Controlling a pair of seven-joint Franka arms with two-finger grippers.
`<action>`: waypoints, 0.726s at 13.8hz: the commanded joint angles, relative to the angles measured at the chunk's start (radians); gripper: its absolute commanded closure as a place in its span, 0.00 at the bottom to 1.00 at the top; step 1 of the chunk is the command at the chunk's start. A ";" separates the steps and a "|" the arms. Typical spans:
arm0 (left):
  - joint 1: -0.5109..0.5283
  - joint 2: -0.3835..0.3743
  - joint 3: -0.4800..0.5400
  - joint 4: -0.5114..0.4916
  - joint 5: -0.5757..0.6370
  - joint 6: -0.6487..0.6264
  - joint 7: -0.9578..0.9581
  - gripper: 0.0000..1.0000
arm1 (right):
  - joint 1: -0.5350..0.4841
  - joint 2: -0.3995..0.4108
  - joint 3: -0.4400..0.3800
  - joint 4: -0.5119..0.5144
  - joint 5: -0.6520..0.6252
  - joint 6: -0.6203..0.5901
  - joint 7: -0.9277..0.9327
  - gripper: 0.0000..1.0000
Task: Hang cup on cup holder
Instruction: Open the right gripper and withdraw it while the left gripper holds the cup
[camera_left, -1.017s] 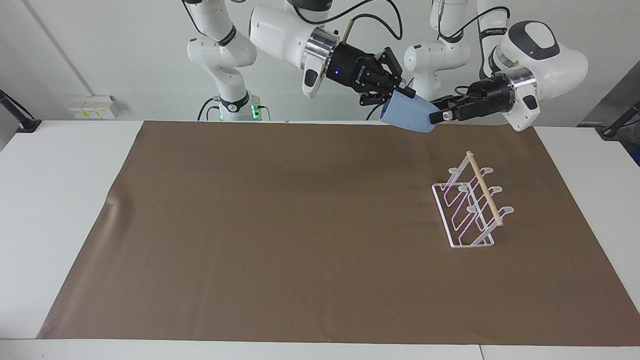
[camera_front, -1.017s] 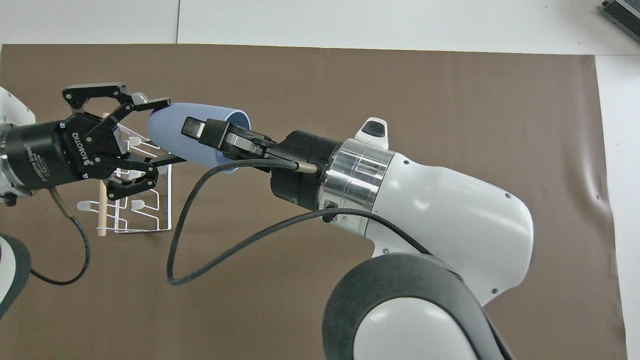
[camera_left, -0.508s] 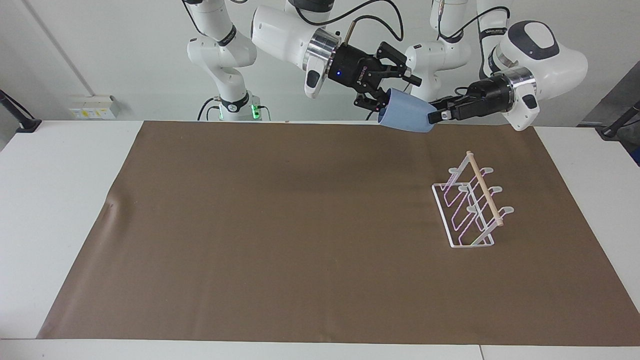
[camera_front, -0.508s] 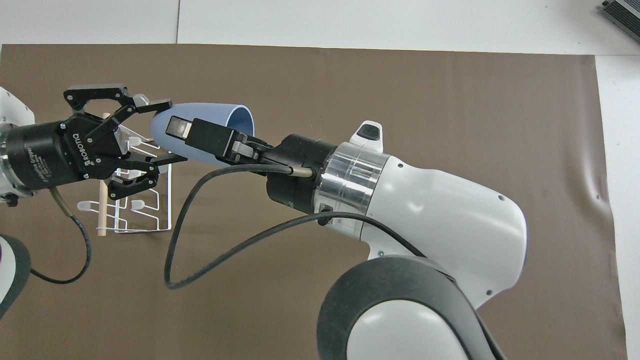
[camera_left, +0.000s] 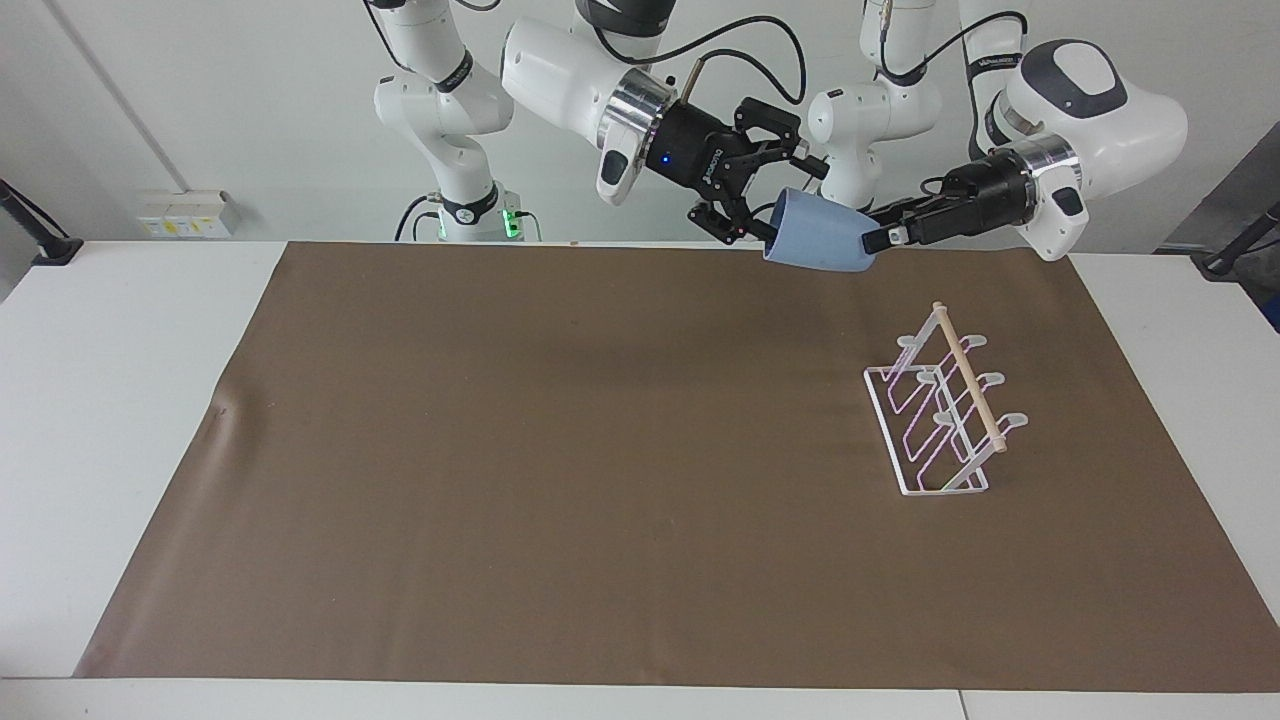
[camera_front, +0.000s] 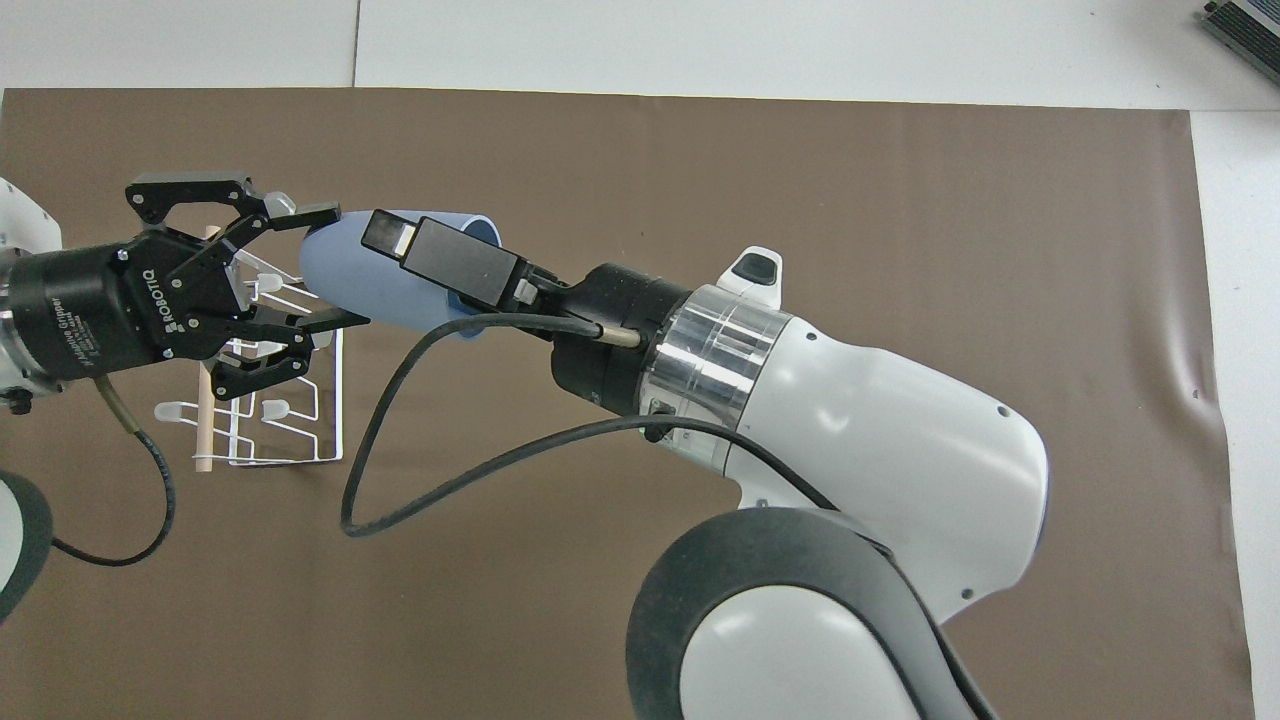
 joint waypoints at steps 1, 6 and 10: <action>0.045 -0.008 0.002 0.007 0.070 -0.034 0.054 1.00 | -0.017 -0.011 0.001 -0.009 -0.012 0.017 0.006 0.00; 0.070 -0.006 0.003 0.040 0.247 -0.023 0.133 1.00 | -0.020 -0.106 -0.085 -0.142 -0.012 0.018 -0.005 0.00; 0.090 -0.003 0.003 0.091 0.435 -0.026 0.223 1.00 | -0.020 -0.172 -0.196 -0.292 -0.096 0.015 -0.082 0.00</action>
